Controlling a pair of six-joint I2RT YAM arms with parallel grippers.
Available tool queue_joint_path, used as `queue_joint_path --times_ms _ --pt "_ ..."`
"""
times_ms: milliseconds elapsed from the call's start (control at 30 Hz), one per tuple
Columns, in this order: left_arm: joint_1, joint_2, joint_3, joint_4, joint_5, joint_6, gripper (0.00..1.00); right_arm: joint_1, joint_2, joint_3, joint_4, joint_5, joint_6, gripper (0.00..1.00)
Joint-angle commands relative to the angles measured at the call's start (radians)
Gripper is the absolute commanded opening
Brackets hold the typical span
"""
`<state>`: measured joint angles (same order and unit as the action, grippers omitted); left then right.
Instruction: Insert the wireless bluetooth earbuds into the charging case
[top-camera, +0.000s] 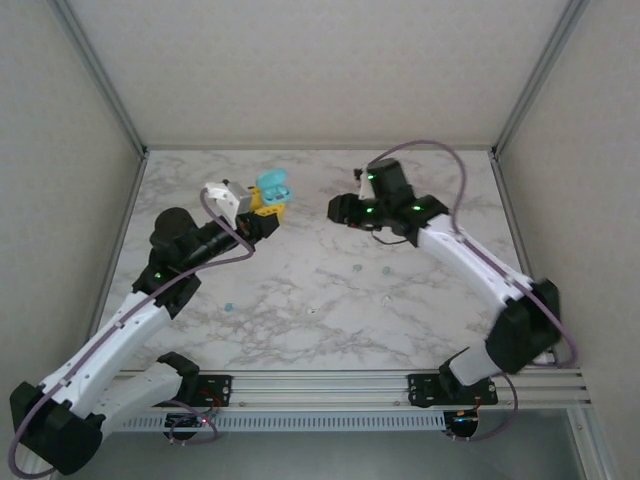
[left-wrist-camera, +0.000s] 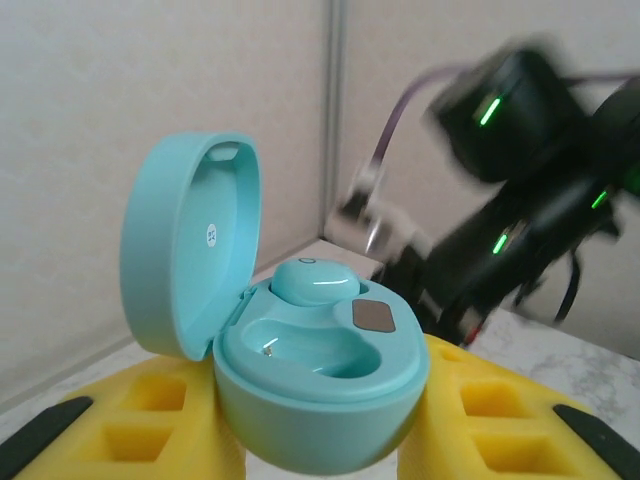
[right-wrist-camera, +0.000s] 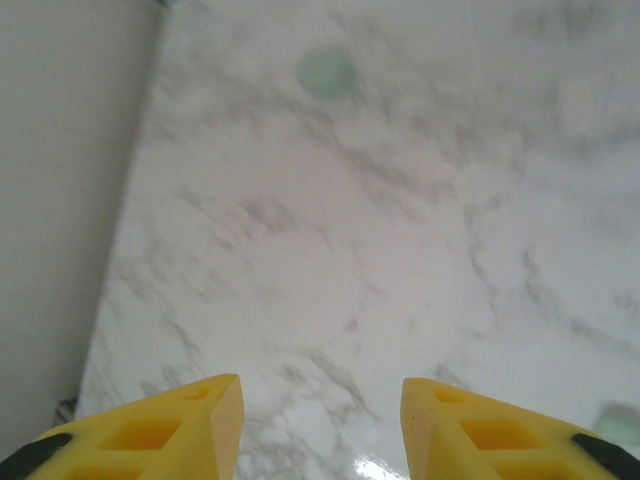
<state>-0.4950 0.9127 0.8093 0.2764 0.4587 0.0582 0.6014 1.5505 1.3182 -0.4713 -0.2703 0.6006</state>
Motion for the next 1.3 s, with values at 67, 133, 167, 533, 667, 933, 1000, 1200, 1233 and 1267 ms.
queue_joint_path --times_ms 67,133,167,533,667,933,1000,1200,1233,1267 --pt "0.009 -0.104 0.11 -0.142 -0.081 0.004 0.25 0.138 0.275 0.099 -0.061 -0.121 0.021 0.45" --pt "0.009 -0.129 0.143 -0.195 -0.097 0.016 0.25 0.209 0.388 0.18 -0.066 -0.161 -0.009 0.44" --pt "0.009 -0.139 0.159 -0.225 -0.101 0.029 0.26 0.242 0.446 0.232 -0.08 -0.172 -0.035 0.44" --pt "0.007 -0.193 0.241 -0.359 -0.09 0.072 0.26 0.472 0.928 0.937 -0.493 -0.075 -0.43 0.48" --pt "0.007 -0.194 0.241 -0.361 -0.089 0.068 0.26 0.506 0.99 1.04 -0.552 -0.031 -0.522 0.51" --pt "0.006 -0.181 0.236 -0.347 -0.074 0.057 0.26 0.534 1.027 1.092 -0.55 0.016 -0.603 0.54" --pt "0.006 -0.181 0.232 -0.341 -0.074 0.054 0.26 0.537 1.04 1.117 -0.552 0.015 -0.614 0.55" --pt "0.006 -0.177 0.228 -0.338 -0.072 0.049 0.26 0.553 1.075 1.167 -0.553 -0.017 -0.63 0.56" --pt "0.006 -0.177 0.226 -0.338 -0.075 0.049 0.26 0.555 1.08 1.17 -0.551 -0.018 -0.632 0.56" --pt "0.006 -0.176 0.225 -0.336 -0.075 0.048 0.26 0.557 1.086 1.177 -0.554 -0.023 -0.635 0.56"
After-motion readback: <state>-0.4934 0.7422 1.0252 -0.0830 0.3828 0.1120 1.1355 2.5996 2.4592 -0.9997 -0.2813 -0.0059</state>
